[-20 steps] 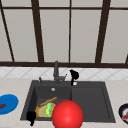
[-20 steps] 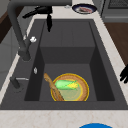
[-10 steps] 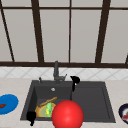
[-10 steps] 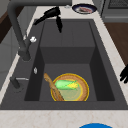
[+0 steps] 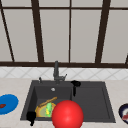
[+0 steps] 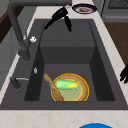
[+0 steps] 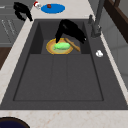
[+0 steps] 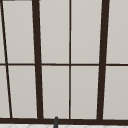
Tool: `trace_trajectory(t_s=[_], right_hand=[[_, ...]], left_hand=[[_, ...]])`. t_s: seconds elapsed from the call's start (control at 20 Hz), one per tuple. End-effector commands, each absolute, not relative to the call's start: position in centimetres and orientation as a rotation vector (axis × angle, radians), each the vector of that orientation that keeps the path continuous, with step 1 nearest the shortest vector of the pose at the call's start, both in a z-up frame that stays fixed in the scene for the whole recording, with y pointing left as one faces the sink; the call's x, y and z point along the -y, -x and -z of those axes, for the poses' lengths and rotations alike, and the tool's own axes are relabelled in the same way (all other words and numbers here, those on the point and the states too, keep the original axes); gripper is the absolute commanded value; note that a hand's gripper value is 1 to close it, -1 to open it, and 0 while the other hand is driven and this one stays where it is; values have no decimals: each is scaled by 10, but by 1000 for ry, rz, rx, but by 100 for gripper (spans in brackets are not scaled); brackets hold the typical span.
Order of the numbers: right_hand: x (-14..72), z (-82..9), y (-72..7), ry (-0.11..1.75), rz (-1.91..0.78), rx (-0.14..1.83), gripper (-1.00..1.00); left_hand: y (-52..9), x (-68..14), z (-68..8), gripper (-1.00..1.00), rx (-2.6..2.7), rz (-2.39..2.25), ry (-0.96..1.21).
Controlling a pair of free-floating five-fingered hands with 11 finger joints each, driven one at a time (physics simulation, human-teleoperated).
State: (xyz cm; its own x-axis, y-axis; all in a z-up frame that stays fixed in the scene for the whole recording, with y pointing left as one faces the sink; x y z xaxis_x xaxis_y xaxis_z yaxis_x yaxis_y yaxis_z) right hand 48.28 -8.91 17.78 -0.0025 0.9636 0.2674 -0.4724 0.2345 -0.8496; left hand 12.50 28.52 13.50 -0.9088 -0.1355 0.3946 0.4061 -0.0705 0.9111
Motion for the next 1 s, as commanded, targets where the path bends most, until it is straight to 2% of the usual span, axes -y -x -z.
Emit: trace_trajectory(t_s=[0.0, 0.6, 0.95], right_hand=[[88, -178, -483, 631, -1256, 1005, -100], [110, -190, -451, 616, -1305, 979, -100], [120, -216, -416, 676, -1350, 950, -100]], left_hand=[[-125, -285, -135, 0, 1846, 2039, 291], [-125, -285, -135, 0, 1846, 2039, 291], [-125, -285, -135, 0, 1846, 2039, 291]])
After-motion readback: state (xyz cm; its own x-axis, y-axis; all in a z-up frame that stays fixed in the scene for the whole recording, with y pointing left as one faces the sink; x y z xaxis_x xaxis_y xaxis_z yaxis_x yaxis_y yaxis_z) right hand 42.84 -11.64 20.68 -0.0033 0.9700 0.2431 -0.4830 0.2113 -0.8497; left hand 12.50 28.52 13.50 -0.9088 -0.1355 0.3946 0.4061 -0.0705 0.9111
